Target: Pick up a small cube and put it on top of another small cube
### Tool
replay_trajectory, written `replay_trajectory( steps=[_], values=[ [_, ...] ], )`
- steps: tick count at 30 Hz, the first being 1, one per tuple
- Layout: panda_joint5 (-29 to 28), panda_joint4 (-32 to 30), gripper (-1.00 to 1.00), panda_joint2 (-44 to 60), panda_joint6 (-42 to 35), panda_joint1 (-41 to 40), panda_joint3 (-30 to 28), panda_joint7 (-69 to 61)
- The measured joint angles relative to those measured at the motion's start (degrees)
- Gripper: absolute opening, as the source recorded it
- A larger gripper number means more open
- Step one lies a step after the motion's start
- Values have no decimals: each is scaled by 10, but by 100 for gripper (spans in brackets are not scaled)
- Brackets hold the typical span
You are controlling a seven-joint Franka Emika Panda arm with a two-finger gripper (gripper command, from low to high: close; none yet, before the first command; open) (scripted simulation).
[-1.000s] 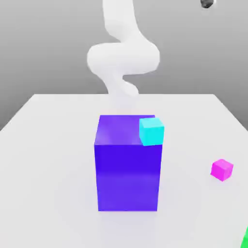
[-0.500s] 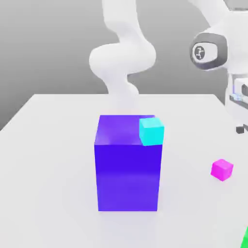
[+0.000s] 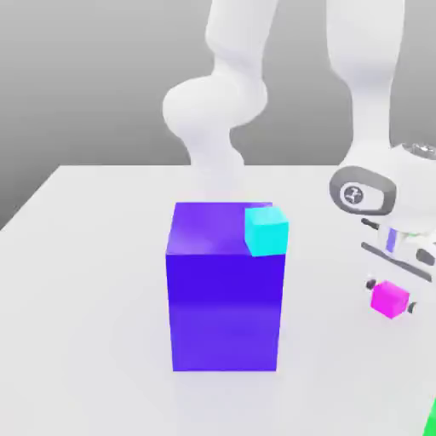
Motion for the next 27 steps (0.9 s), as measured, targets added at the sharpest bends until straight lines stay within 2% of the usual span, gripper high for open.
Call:
replay_trajectory(
  steps=[4,11,27],
  values=[
    [-1,0,-100,-1,-2,0,0,1],
    [65,-14,-100,-117,-105,-31,38,-52],
    [98,297,-100,12,-296,-157,-38,-189]
  ],
)
